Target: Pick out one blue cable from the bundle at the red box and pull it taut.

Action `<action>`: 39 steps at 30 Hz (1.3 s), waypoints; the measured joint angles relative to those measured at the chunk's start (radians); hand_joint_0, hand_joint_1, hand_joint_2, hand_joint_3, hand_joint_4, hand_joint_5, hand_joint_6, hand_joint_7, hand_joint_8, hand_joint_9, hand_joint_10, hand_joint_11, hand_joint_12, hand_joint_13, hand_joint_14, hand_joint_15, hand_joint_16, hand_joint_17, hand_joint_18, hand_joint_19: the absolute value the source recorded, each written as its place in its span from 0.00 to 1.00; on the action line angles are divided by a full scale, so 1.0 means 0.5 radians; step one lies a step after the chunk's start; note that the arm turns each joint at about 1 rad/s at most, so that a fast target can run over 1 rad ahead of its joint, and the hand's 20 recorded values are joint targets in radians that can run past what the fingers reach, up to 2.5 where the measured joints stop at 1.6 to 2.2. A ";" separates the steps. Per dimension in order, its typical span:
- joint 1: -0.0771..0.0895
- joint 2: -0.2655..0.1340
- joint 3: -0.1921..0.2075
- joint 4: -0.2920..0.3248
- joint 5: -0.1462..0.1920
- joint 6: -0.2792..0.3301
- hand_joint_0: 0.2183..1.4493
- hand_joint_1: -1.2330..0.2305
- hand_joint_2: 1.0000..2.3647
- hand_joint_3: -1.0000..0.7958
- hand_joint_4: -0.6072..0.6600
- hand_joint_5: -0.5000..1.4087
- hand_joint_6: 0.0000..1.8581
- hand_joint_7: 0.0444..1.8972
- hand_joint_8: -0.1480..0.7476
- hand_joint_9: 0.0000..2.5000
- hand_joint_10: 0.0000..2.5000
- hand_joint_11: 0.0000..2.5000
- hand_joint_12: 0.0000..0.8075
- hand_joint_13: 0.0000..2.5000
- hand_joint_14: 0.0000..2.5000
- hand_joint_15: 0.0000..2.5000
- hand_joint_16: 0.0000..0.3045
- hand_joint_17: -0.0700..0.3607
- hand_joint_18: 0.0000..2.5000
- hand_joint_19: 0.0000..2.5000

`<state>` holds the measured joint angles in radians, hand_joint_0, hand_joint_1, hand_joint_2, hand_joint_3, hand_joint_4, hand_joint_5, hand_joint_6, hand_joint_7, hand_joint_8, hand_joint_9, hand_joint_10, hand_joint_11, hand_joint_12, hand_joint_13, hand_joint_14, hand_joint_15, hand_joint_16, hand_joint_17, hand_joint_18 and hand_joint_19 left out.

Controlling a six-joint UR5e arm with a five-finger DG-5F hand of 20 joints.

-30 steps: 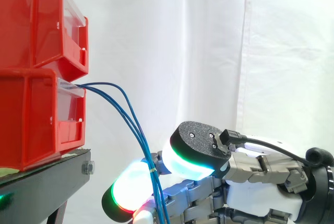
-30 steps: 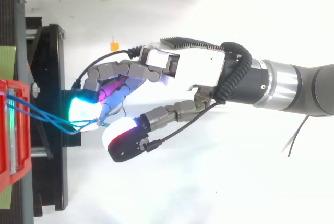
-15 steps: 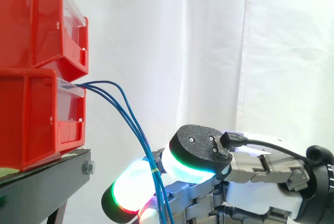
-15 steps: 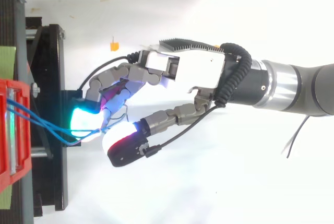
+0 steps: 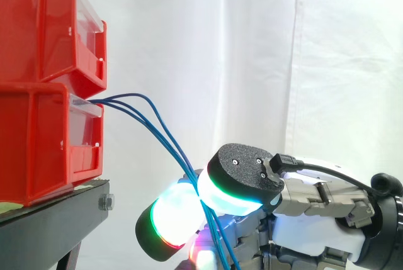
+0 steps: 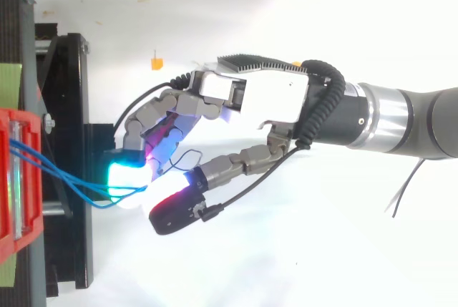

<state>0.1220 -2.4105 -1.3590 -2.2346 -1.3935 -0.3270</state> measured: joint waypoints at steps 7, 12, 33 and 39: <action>0.001 0.000 0.000 0.011 -0.009 0.001 0.32 0.32 0.01 0.56 0.47 0.21 0.50 0.50 0.57 0.50 0.01 0.22 0.53 0.43 0.01 0.18 0.19 0.46 0.38 0.17; -0.001 0.001 0.000 0.014 -0.011 0.001 0.32 0.31 0.01 0.56 0.47 0.21 0.50 0.51 0.57 0.51 0.01 0.22 0.54 0.44 0.01 0.18 0.19 0.46 0.39 0.17; -0.073 0.007 0.258 -0.562 -0.151 0.558 0.35 0.28 0.01 0.52 0.46 0.21 0.50 0.57 0.54 0.50 0.01 0.24 0.51 0.43 0.01 0.19 0.16 0.42 0.37 0.19; -0.094 0.012 0.303 -0.668 -0.195 0.585 0.37 0.27 0.02 0.49 0.46 0.21 0.50 0.58 0.53 0.50 0.01 0.24 0.49 0.42 0.01 0.19 0.15 0.41 0.37 0.19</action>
<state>0.0751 -2.4044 -1.2076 -2.5685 -1.4909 -0.0344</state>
